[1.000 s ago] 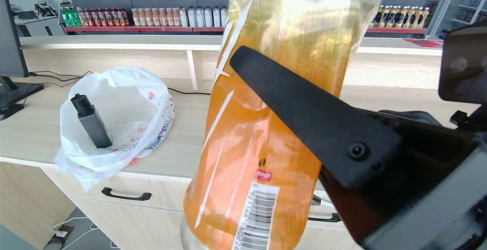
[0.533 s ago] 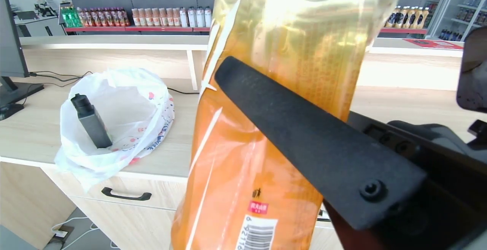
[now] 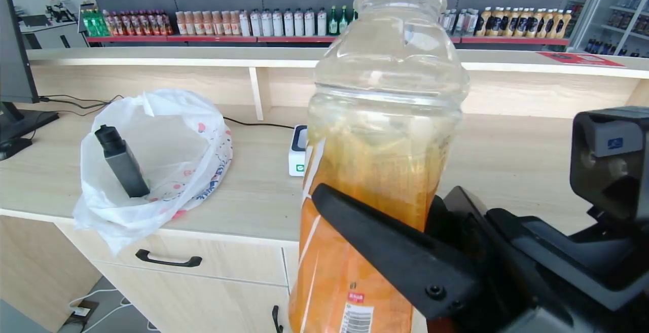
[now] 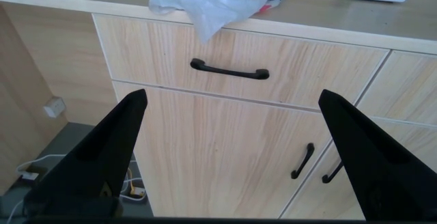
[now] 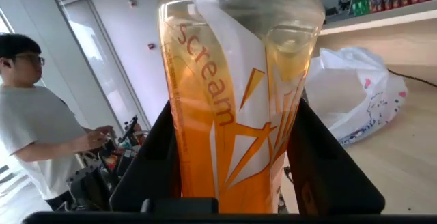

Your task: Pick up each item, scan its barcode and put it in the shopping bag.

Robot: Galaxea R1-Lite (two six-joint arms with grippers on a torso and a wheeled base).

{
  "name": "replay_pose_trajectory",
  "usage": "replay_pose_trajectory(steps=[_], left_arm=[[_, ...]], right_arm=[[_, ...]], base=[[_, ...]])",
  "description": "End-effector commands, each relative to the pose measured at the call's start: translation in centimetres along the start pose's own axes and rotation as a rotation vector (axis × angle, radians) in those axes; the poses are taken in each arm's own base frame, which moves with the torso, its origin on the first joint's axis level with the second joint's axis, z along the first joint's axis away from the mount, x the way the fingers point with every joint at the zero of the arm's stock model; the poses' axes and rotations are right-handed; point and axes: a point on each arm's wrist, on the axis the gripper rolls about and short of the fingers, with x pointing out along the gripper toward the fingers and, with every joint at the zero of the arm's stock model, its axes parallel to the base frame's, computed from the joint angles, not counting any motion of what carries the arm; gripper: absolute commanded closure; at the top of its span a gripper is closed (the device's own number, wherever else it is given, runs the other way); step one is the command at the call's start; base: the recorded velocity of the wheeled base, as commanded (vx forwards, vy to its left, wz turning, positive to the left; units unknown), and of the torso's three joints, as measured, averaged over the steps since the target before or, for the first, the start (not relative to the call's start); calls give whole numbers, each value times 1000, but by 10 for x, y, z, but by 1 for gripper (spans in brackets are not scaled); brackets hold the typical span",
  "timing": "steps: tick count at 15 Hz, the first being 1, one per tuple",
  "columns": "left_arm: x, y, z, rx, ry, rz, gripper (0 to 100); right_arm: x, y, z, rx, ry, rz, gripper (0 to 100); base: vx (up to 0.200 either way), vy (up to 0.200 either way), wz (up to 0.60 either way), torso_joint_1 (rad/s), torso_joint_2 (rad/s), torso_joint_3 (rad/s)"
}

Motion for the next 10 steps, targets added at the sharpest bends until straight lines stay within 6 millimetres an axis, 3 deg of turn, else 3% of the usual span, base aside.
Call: replay_pose_trajectory(steps=[1, 5, 10], left_arm=[[0, 0, 0, -1, 1, 0, 0], [0, 0, 0, -1, 1, 0, 0], [0, 0, 0, -1, 1, 0, 0]], right_arm=[[3, -25, 5, -70, -23, -80, 100], [-3, -97, 15, -387, -4, -293, 100], [4, -149, 27, -587, -22, -425, 100]], base=[[0, 0, 0, 0, 0, 0], [0, 0, 0, 0, 0, 0], [0, 0, 0, 0, 0, 0]])
